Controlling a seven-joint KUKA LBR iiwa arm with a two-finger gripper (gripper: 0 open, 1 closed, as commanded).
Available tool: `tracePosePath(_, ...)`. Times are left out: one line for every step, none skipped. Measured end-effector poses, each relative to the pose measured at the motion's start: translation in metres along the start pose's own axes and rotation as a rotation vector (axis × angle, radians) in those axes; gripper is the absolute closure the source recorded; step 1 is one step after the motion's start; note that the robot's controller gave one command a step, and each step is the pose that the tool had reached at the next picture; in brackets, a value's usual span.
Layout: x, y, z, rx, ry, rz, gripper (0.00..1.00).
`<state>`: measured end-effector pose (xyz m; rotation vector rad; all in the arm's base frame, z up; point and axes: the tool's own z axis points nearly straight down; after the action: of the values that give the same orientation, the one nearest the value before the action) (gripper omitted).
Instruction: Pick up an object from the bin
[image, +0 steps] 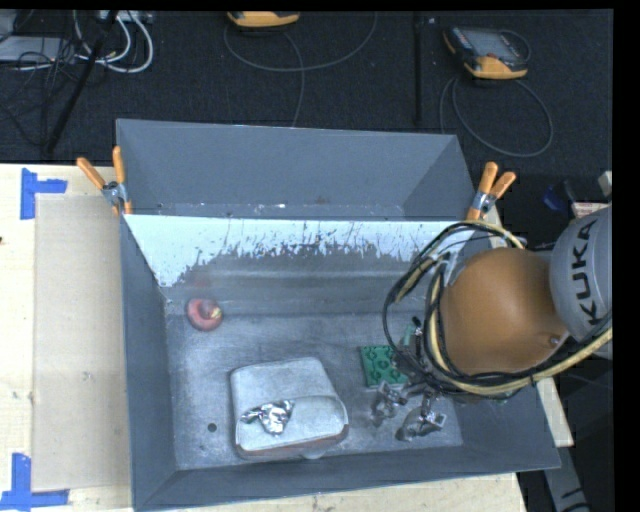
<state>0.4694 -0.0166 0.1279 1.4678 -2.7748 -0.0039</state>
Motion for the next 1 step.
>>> tracePosePath(0.0000,0.0000,0.0000,0.000,0.000,0.000,0.00)
